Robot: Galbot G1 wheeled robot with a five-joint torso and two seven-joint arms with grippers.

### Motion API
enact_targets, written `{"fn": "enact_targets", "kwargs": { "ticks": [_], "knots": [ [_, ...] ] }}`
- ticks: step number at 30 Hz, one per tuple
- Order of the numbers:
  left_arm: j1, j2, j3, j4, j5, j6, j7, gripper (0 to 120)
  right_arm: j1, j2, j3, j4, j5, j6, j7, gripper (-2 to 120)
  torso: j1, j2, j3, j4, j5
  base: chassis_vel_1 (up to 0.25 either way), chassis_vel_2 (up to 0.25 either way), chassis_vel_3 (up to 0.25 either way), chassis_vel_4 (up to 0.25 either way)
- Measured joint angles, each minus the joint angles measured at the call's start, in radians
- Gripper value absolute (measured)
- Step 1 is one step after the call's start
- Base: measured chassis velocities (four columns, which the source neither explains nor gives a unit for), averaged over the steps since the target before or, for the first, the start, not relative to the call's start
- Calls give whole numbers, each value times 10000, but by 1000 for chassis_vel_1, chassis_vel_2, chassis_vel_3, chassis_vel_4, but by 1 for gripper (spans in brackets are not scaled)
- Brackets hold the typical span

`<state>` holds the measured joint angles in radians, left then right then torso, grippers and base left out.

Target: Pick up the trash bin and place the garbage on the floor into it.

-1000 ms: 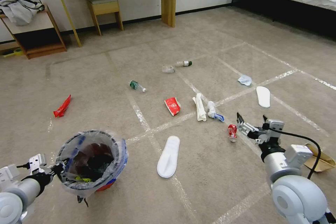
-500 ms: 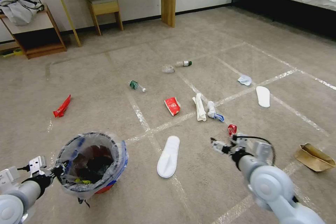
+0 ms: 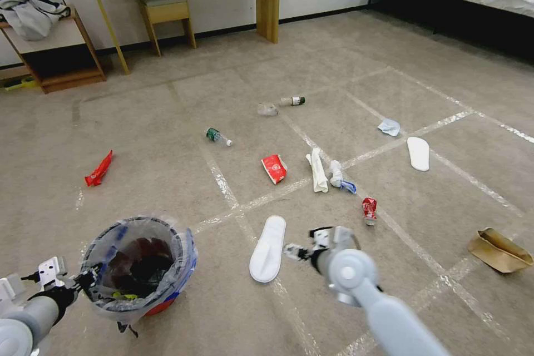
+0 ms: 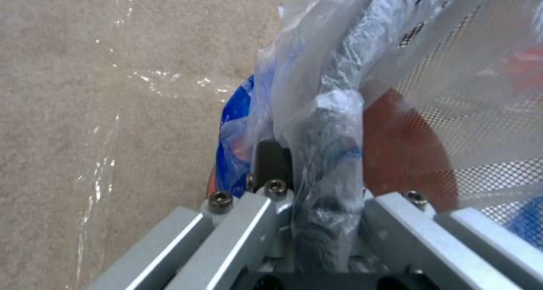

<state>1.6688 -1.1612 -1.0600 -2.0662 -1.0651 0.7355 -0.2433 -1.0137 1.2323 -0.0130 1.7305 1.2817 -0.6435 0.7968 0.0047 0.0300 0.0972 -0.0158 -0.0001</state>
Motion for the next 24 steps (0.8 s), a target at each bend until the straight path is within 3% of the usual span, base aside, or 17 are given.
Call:
{"fn": "enact_targets", "kwargs": {
  "ticks": [8,24],
  "knots": [
    [-28,-199,84,103,189,0,53,1,793,589,-668,-1843,-157,3,-23,100,1,0,0,-1,0,0,0,0,0],
    [53,-337,-29,95,256,-1,65,1,1243,1213,-898,-3102,-539,171,-373,100,1,0,0,-1,1,0,0,0,0]
  ]
}}
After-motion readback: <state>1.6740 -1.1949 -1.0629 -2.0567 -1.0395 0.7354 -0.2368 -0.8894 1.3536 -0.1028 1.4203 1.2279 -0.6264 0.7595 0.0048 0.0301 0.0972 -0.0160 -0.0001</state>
